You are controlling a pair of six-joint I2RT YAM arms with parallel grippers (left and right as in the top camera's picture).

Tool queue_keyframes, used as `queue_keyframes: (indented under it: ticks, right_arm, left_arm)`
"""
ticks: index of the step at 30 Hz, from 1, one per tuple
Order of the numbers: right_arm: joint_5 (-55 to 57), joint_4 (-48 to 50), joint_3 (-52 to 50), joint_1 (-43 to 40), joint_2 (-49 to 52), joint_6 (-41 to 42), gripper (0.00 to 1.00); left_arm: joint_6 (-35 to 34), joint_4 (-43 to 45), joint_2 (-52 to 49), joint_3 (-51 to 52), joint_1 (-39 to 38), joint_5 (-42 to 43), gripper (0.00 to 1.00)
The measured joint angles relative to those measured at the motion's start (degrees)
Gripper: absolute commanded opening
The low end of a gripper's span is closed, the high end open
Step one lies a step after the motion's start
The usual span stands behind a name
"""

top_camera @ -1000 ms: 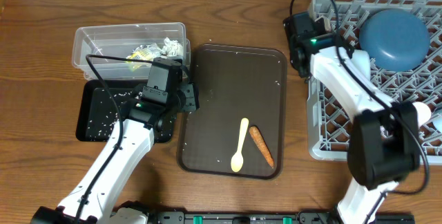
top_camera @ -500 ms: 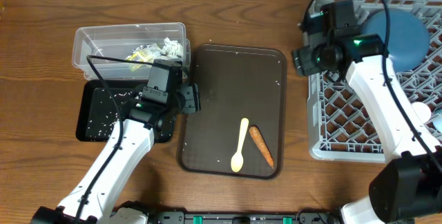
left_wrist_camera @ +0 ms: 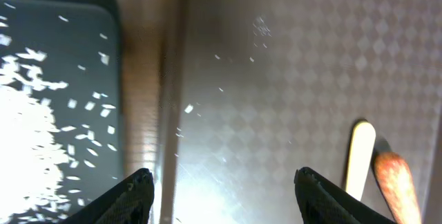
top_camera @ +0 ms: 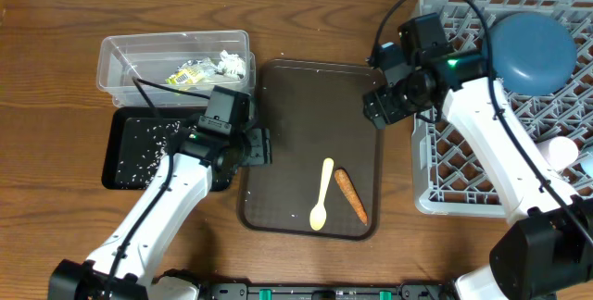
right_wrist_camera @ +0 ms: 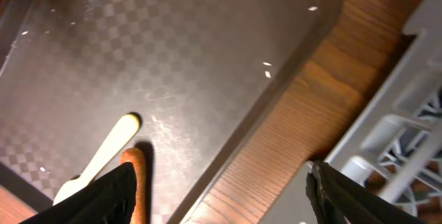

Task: Sort waste into correct bins and load items into the dishwasher rack
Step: 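Release the bowl and move the right gripper to the brown tray, then lower the right gripper onto the wooden spoon and grasp it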

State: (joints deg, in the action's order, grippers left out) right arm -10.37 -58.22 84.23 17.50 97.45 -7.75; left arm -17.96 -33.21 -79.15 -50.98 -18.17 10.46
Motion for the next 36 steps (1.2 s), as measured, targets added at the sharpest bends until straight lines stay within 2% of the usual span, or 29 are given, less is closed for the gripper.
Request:
queue_keyframes:
  ticks: [4,12,17,24,36]
  right_arm:
    - [-0.22,0.11,0.00,0.92,0.00,0.02,0.82]
    - [0.59,-0.44,0.00,0.87,0.00,1.27,0.85]
    - [2.29,-1.16,0.00,0.61,0.00,2.80,0.87]
    - [2.40,-4.79,0.00,0.26,0.00,3.48,0.87]
    - [2.40,-5.29,0.00,0.55,0.00,4.17,0.87]
  left_arm:
    - [0.07,-1.18,-1.51,0.00,-2.64,1.29,0.72]
    - [3.96,-1.14,-6.82,0.00,-14.03,2.10,0.73]
    - [5.40,-0.79,-7.98,0.00,-18.23,1.42,0.73]
    - [5.79,-0.66,-7.98,0.00,-18.29,-1.68,0.74]
    - [5.75,-0.11,-7.98,-1.03,-17.31,0.17,0.73]
